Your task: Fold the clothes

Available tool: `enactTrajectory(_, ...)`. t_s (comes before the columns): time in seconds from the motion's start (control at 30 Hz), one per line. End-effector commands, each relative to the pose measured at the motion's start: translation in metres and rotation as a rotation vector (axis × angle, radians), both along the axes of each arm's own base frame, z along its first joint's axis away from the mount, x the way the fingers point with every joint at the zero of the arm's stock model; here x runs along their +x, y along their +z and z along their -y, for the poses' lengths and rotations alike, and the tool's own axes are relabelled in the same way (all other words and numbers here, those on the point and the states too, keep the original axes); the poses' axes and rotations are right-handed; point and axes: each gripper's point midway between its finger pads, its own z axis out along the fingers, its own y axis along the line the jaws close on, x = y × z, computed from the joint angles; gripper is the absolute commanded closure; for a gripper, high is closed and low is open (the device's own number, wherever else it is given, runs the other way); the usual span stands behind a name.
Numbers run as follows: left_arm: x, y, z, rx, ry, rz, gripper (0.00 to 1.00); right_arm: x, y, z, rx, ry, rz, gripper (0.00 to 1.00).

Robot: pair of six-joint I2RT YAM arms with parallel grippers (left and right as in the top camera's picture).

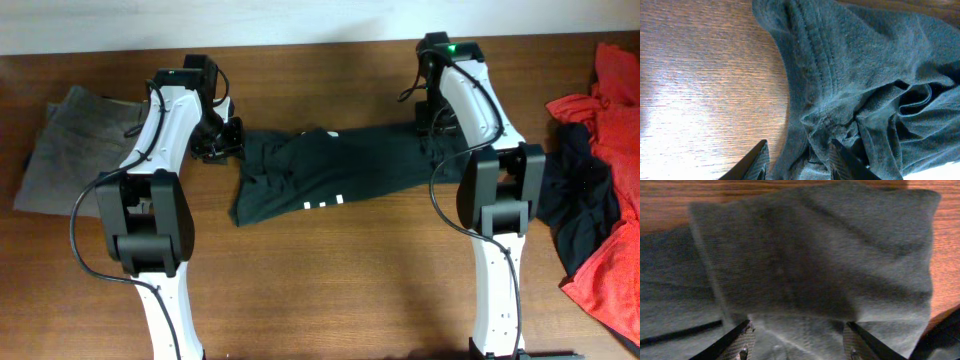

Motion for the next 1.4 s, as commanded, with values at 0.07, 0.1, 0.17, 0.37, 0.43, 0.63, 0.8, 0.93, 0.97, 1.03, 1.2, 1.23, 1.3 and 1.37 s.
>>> enactTrajectory(0.07, 0.003, 0.004, 0.001, 0.003, -0.019, 0.020, 0.61, -0.001, -0.008, -0.011, 0.059, -0.006, -0.015, 0.38)
enactTrajectory(0.1, 0.003, 0.004, 0.001, 0.003, -0.019, 0.020, 0.61, -0.002, -0.008, -0.014, 0.075, -0.006, -0.017, 0.38)
enactTrajectory(0.17, 0.003, 0.004, 0.001, 0.003, -0.019, 0.019, 0.61, -0.003, -0.009, -0.020, 0.111, -0.006, -0.024, 0.38)
enactTrajectory(0.37, 0.003, 0.004, 0.001, 0.003, -0.019, 0.019, 0.61, -0.006, -0.011, -0.024, 0.134, 0.000, -0.037, 0.35)
enactTrajectory(0.43, 0.003, 0.004, 0.001, 0.003, -0.019, 0.019, 0.61, -0.005, -0.013, -0.021, 0.120, -0.001, -0.034, 0.34)
enactTrajectory(0.63, 0.003, 0.004, 0.001, 0.003, -0.019, 0.019, 0.61, -0.010, -0.028, -0.021, 0.120, -0.002, -0.053, 0.34)
enactTrajectory(0.8, 0.003, 0.004, 0.001, 0.003, -0.019, 0.019, 0.60, -0.022, -0.043, -0.019, 0.116, -0.007, -0.095, 0.41)
enactTrajectory(0.93, 0.003, 0.004, 0.001, 0.003, -0.019, 0.019, 0.61, -0.021, -0.044, -0.019, 0.116, -0.007, -0.089, 0.47)
enactTrajectory(0.97, 0.003, 0.004, 0.001, 0.003, -0.019, 0.019, 0.60, -0.021, -0.043, -0.019, 0.116, -0.007, -0.089, 0.48)
enactTrajectory(1.03, 0.003, 0.004, 0.001, 0.003, -0.019, 0.019, 0.61, -0.021, -0.043, -0.019, 0.116, -0.006, -0.089, 0.48)
enactTrajectory(1.2, 0.003, 0.004, 0.001, 0.003, -0.020, 0.019, 0.61, -0.019, -0.038, -0.011, 0.067, -0.005, -0.082, 0.67)
enactTrajectory(1.23, 0.003, 0.004, 0.001, 0.003, -0.020, 0.019, 0.60, -0.018, -0.037, -0.010, 0.059, -0.005, -0.078, 0.69)
enactTrajectory(1.3, 0.003, 0.004, 0.001, 0.003, -0.019, 0.019, 0.60, -0.015, -0.033, -0.008, 0.050, -0.004, -0.067, 0.74)
enactTrajectory(1.37, 0.003, 0.004, 0.001, 0.003, -0.020, 0.019, 0.61, -0.011, -0.028, -0.005, 0.044, -0.013, -0.051, 0.79)
